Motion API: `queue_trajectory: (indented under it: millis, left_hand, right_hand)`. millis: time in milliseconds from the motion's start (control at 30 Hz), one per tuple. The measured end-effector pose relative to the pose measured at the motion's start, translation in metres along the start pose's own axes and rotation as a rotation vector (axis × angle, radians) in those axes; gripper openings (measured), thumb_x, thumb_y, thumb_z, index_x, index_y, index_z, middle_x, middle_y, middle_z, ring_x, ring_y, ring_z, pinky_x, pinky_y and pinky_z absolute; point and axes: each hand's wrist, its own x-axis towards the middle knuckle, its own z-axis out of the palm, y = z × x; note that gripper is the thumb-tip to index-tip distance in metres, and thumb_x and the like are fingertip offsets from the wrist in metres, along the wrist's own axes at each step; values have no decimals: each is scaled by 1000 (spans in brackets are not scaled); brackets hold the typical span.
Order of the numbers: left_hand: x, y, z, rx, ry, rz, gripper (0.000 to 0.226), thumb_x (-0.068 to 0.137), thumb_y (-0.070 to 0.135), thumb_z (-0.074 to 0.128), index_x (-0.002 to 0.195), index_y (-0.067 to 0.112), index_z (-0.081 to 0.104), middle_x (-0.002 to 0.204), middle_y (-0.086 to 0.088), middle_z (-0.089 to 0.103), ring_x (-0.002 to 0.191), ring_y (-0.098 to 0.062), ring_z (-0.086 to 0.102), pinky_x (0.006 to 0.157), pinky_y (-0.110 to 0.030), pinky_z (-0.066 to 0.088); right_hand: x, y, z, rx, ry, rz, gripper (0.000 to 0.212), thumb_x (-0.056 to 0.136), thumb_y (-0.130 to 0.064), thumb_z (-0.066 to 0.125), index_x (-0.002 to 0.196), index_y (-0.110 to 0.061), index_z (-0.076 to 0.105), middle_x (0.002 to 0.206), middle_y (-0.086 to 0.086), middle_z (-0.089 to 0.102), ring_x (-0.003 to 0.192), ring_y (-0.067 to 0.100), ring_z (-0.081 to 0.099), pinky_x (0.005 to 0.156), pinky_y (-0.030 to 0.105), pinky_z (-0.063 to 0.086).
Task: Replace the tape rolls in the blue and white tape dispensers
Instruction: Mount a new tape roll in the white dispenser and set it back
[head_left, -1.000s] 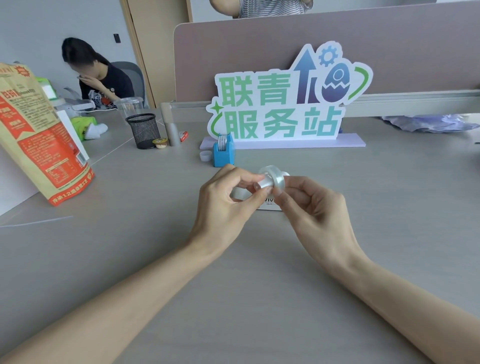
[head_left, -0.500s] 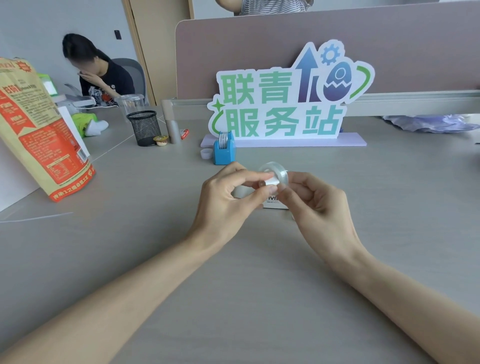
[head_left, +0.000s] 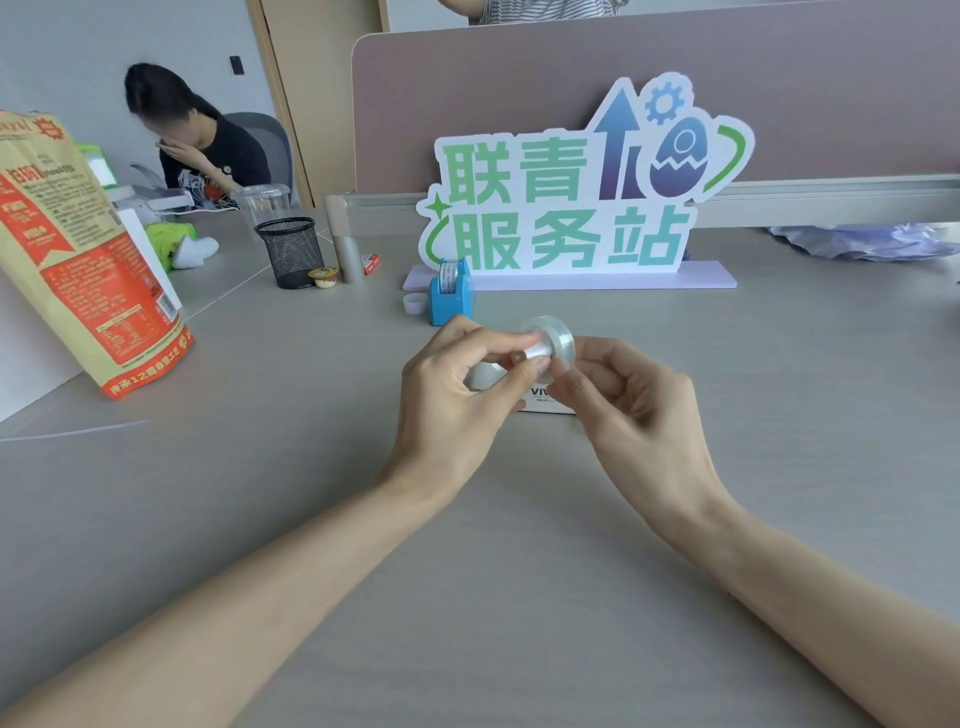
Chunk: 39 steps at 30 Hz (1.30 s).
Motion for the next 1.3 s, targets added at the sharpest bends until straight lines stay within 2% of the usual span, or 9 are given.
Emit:
queue_trajectory:
  millis: [200, 300, 400, 533, 733, 900, 967, 1100, 1300]
  left_hand:
    - [1, -6, 0, 72, -1, 34, 11, 79, 14, 76, 90, 13, 76, 81, -1, 61, 79, -14, 66, 67, -49, 58]
    - [2, -5, 2, 73, -6, 29, 11, 79, 12, 76, 91, 13, 76, 81, -2, 61, 78, -10, 66, 68, -48, 58]
    - [4, -5, -1, 6, -40, -42, 13, 79, 9, 76, 91, 14, 77, 83, -9, 59, 79, -9, 66, 62, -37, 61]
    - [5, -5, -3, -44, -51, -113, 17, 76, 5, 78, 89, 16, 77, 86, -16, 59, 77, -6, 66, 59, -27, 59]
    - [6, -8, -5, 82, -81, 12, 19, 78, 15, 78, 97, 18, 77, 77, 9, 58, 73, -10, 62, 71, -49, 57]
    - [8, -3, -7, 111, -112, 12, 16, 78, 17, 78, 94, 19, 78, 79, -2, 61, 74, -14, 64, 74, -44, 54]
    - [9, -3, -9, 113, -131, 21, 15, 78, 17, 78, 93, 19, 78, 81, -6, 63, 76, -14, 65, 76, -45, 54]
    - [9, -5, -10, 99, -119, -17, 14, 78, 16, 79, 91, 21, 78, 78, 2, 62, 74, -11, 67, 74, -47, 55]
    - [13, -2, -7, 47, -121, -87, 14, 77, 9, 78, 88, 18, 77, 77, 7, 62, 75, -11, 71, 79, -36, 58]
  right_hand:
    - [-2, 3, 3, -121, 23, -95, 14, 95, -18, 62, 106, -15, 69, 90, -5, 79, 80, 11, 73, 67, 28, 55]
    - [-2, 6, 4, -156, 34, -137, 12, 95, -21, 61, 104, -16, 68, 88, 7, 77, 77, 37, 67, 63, 44, 52]
    - [-1, 6, 3, -157, 21, -134, 12, 95, -20, 61, 104, -17, 68, 87, 6, 77, 71, 29, 69, 63, 45, 53]
    - [1, 9, 2, -143, -14, -136, 11, 95, -20, 61, 103, -20, 68, 90, 5, 78, 90, 42, 68, 79, 58, 53]
    - [0, 9, 1, -154, -11, -132, 12, 94, -18, 62, 105, -19, 68, 95, -5, 78, 92, 20, 73, 83, 45, 56]
    - [1, 8, 1, -118, -21, -103, 14, 95, -17, 62, 107, -15, 68, 93, -7, 78, 75, 2, 71, 64, 20, 50]
    - [1, 7, 1, -121, -28, -107, 13, 95, -18, 61, 106, -15, 68, 93, -1, 78, 67, 11, 68, 58, 27, 49]
    - [1, 10, 2, -175, -42, -136, 11, 96, -21, 61, 105, -21, 67, 93, 1, 78, 87, 31, 70, 71, 42, 54]
    - [3, 12, 1, -219, -22, -147, 14, 95, -16, 62, 108, -16, 67, 93, -11, 76, 81, -7, 69, 69, 7, 45]
